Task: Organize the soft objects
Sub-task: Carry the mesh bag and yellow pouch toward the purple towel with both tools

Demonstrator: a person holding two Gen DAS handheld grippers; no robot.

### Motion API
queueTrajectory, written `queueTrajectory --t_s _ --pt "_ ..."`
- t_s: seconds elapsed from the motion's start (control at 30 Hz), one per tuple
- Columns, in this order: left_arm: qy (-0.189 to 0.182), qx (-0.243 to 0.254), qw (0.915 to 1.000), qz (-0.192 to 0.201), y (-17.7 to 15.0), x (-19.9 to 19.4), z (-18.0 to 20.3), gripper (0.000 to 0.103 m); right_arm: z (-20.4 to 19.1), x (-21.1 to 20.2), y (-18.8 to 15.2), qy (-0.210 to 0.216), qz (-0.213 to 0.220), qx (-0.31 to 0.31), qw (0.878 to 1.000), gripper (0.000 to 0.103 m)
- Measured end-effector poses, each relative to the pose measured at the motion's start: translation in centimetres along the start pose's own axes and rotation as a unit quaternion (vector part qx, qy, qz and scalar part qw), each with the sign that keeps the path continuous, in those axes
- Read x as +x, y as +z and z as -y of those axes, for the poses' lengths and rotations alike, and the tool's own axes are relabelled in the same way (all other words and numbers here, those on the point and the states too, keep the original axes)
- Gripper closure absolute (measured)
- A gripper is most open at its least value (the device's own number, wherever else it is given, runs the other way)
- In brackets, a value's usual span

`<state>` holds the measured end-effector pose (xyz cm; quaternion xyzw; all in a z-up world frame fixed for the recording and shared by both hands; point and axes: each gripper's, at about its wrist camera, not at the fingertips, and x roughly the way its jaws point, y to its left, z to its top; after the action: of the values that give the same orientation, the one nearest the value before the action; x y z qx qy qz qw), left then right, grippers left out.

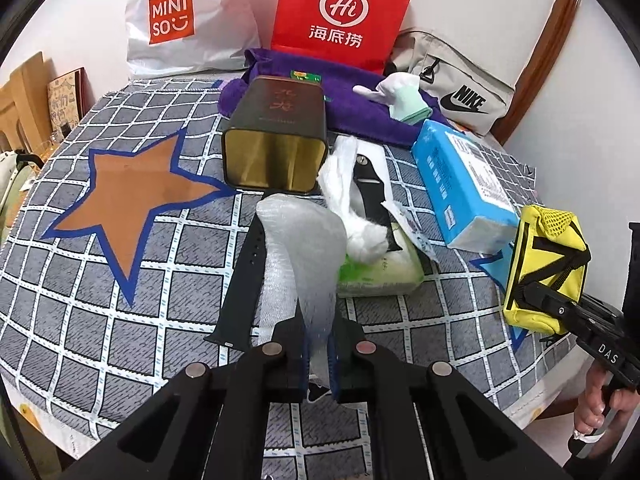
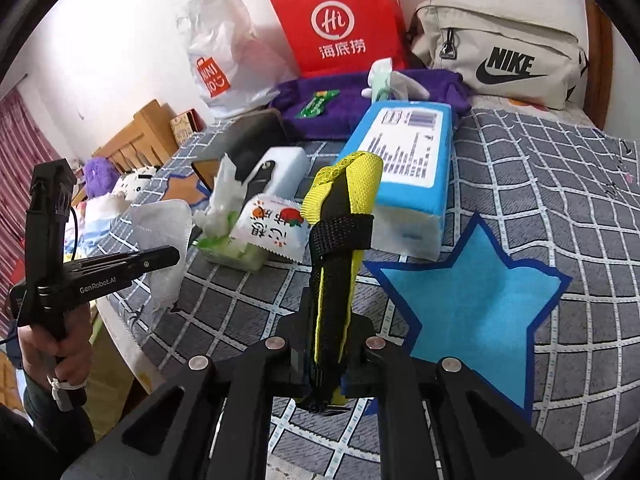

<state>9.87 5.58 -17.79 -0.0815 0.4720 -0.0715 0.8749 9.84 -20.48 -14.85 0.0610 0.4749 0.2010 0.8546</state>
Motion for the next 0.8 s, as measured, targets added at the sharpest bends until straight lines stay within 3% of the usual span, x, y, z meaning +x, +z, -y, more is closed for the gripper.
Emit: queueTrajectory --t_s 0.8 --pt "0.014 0.014 0.9987 0.047 5.8 -3.9 2.2 0.096 0.4 -4.0 5.3 -0.025 0.033 -0.011 0.999 0.094"
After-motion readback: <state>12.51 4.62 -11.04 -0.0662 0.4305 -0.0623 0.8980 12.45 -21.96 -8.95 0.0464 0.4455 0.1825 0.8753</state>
